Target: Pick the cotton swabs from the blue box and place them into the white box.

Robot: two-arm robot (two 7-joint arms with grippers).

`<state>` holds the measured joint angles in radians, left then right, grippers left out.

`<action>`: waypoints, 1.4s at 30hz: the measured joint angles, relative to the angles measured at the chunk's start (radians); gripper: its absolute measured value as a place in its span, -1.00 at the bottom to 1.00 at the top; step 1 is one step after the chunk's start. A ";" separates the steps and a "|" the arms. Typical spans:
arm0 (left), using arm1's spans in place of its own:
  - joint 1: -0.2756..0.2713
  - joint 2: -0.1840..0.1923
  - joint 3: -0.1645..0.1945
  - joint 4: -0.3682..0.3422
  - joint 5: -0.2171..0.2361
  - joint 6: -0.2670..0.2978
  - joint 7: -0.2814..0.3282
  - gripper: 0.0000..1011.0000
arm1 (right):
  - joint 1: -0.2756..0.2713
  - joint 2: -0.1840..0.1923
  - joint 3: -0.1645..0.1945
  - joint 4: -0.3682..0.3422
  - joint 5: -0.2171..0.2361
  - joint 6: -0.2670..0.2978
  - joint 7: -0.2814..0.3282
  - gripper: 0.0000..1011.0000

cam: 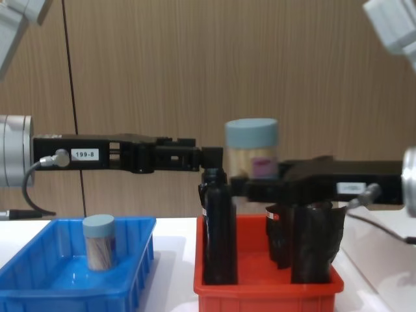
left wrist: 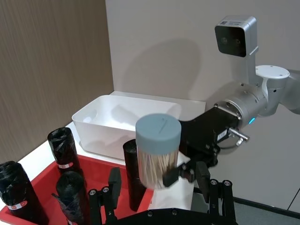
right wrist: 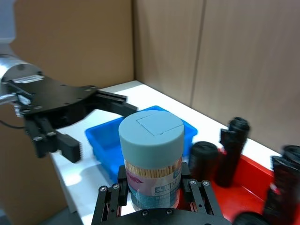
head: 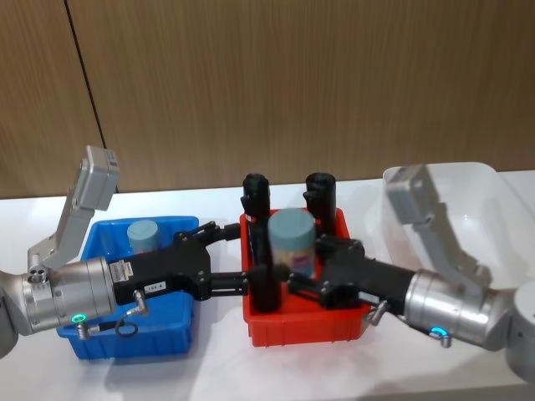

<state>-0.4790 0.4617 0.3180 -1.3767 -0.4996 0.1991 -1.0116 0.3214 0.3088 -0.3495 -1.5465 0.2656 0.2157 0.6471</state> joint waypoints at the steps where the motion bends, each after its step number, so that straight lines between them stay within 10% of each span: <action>1: 0.000 0.000 0.000 0.000 0.000 0.000 0.000 0.99 | -0.003 0.005 0.004 -0.002 0.004 -0.001 -0.004 0.25; 25: 0.000 0.000 0.000 0.000 0.000 0.000 0.000 0.99 | -0.037 0.124 0.114 -0.012 0.107 -0.035 -0.165 0.25; 42: 0.000 0.000 0.000 0.000 0.000 0.000 0.000 0.99 | 0.039 0.119 0.151 0.166 0.128 -0.051 -0.311 0.25</action>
<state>-0.4790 0.4617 0.3180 -1.3767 -0.4995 0.1990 -1.0116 0.3605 0.4278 -0.1983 -1.3801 0.3932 0.1646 0.3358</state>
